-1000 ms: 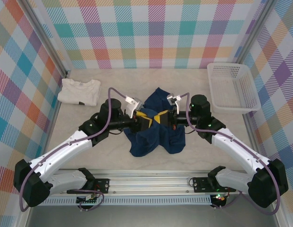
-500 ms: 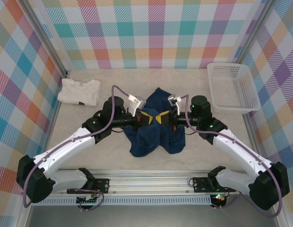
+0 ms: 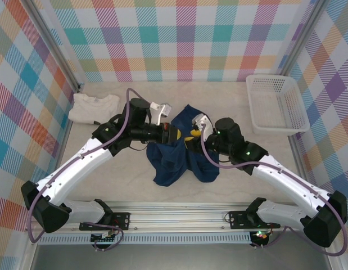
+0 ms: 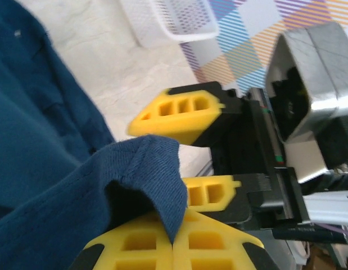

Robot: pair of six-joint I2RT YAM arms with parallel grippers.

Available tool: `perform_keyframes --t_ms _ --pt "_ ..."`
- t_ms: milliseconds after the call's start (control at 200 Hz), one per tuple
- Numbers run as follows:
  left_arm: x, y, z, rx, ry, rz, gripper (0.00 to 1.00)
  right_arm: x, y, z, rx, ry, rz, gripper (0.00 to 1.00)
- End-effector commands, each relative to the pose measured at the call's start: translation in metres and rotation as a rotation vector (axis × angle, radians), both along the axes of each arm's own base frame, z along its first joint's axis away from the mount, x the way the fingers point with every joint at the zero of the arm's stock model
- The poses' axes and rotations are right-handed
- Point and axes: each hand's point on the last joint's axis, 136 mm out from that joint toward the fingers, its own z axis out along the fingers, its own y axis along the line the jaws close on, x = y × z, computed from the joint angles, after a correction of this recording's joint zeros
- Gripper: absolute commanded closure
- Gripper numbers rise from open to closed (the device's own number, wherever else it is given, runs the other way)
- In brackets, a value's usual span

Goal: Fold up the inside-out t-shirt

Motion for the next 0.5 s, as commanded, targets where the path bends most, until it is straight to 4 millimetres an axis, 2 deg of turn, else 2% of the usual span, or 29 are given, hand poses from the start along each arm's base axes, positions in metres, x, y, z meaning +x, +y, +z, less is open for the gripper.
perform_keyframes --t_ms 0,65,140,255,330,350,410,460,495 --pt "0.008 0.019 0.003 0.054 0.028 0.121 1.0 -0.02 0.005 0.016 0.07 -0.057 0.098 0.53" --pt "0.009 0.016 0.004 0.039 0.034 0.122 1.0 -0.037 0.017 0.022 0.149 -0.045 0.208 0.51" --pt "0.008 0.012 0.005 0.018 0.046 0.115 1.0 -0.046 0.028 0.016 0.203 0.001 0.28 0.44" --pt "0.009 0.012 0.007 0.007 0.046 0.12 1.0 -0.043 0.04 -0.003 0.222 0.057 0.292 0.35" --pt "0.006 0.01 0.011 -0.015 0.046 0.106 1.0 -0.036 0.046 -0.015 0.213 0.075 0.276 0.36" --pt "0.006 0.01 0.012 -0.016 0.044 0.103 1.0 -0.032 0.046 -0.019 0.202 0.085 0.259 0.38" --pt "0.004 0.012 0.016 -0.016 0.03 0.097 1.0 -0.017 0.041 -0.029 0.145 0.089 0.171 0.64" --pt "0.001 0.013 0.019 -0.011 0.027 0.081 1.0 0.003 0.026 -0.039 0.069 0.079 0.033 0.86" --pt "-0.001 0.015 0.02 -0.007 0.031 0.07 1.0 0.015 0.011 -0.043 0.013 0.056 -0.068 0.96"
